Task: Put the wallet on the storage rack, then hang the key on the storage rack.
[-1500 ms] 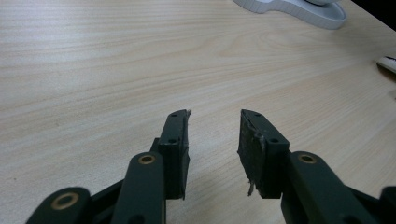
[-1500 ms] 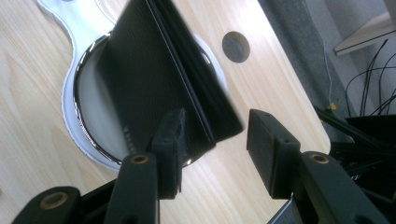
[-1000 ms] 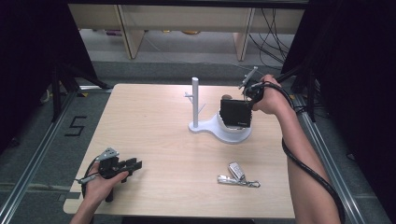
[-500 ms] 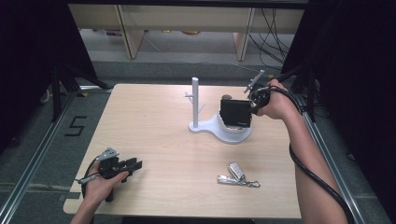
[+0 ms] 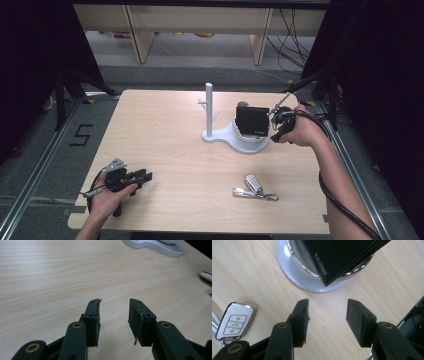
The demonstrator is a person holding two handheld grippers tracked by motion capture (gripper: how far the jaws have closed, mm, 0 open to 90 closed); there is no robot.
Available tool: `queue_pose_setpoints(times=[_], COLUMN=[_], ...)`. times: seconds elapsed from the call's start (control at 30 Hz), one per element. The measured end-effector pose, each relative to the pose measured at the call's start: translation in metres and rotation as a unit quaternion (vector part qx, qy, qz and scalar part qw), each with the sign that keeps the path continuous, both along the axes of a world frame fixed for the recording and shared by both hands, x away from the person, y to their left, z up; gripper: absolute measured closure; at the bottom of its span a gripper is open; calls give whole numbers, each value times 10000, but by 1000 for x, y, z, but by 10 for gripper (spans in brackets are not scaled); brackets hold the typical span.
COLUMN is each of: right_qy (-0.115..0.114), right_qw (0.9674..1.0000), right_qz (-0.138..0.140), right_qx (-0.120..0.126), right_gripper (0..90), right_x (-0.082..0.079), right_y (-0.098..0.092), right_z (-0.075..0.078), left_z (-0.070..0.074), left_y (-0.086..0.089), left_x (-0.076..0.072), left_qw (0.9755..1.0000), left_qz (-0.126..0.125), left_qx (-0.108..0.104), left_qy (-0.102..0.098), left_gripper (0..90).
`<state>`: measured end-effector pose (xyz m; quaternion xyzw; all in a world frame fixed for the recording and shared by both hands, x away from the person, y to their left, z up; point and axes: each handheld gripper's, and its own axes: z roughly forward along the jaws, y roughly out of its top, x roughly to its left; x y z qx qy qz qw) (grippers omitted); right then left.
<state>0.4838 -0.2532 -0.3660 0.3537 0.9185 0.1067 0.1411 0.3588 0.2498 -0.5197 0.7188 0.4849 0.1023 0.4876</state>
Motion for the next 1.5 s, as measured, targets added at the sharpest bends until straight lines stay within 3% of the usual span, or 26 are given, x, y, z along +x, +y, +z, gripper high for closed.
queue_pose_setpoints(times=[0.17, 0.4, 0.63, 0.7, 0.77, 0.9, 1.13, 1.3, 1.47, 1.5], right_qy=[127, 465, 935, 883, 993, 995, 1016, 954, 1066, 1006], right_qw=[9999, 9982, 9919, 9928, 9907, 9904, 9898, 9918, 9897, 9912], right_qz=[-4, -215, -574, -488, -587, -555, -557, -424, -574, -435], right_qx=[110, 305, 635, 652, 721, 784, 825, 734, 770, 746], right_gripper=[542, 547, 549, 543, 530, 521, 524, 538, 583, 602], right_x=[-13, -31, -53, -58, -65, -77, -90, -97, -107, -108], right_y=[0, -1, 4, 3, 4, -1, -10, -13, -13, -14], right_z=[-15, -42, -61, -67, -72, -79, -80, -83, -84, -85], left_z=[0, 0, 1, 2, 2, 3, 6, 6, 7, 7], left_y=[-1, 2, 4, 3, 2, -1, -3, -3, -5, -6], left_x=[0, -1, -2, -3, -3, -4, -5, -4, -4, -5], left_qw=[10000, 10000, 9998, 9998, 9998, 9998, 9996, 9996, 9995, 9995], left_qz=[4, 40, 161, 184, 152, 100, 39, 21, -27, -7], left_qx=[-14, -16, -48, -45, -64, -11, -35, -23, -21, 14], left_qy=[-8, -7, -56, -89, -102, -159, -265, -283, -310, -307], left_gripper=[601, 595, 590, 589, 588, 583, 575, 572, 570, 570])
